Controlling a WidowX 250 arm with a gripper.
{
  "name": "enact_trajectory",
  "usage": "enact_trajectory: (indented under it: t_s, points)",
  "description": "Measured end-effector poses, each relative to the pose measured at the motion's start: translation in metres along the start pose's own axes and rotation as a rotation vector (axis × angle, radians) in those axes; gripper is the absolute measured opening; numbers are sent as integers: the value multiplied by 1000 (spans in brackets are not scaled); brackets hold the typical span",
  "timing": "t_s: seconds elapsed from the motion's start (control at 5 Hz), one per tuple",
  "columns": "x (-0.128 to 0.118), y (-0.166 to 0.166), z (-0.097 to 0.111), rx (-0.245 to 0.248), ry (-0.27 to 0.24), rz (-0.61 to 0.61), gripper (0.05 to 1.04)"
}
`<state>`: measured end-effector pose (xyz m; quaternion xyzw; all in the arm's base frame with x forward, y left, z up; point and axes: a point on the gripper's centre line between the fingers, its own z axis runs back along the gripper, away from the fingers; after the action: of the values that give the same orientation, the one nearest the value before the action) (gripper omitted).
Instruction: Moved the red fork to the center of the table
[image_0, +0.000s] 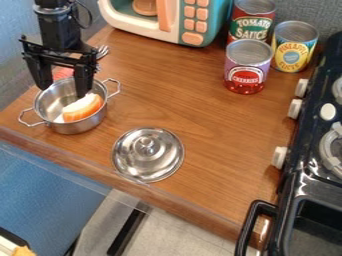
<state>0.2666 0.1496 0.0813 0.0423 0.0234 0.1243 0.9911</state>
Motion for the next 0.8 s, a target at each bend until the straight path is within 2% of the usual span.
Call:
enact_trajectory:
  t_s: [0.2,0.4,0.6,0.8]
  points:
    - [-1,-1,-9,-10,36,5,999]
    - [26,17,3,-28,21,56,999]
    - [43,43,8,-66,29,132,999]
    - [63,53,2,-66,24,96,999]
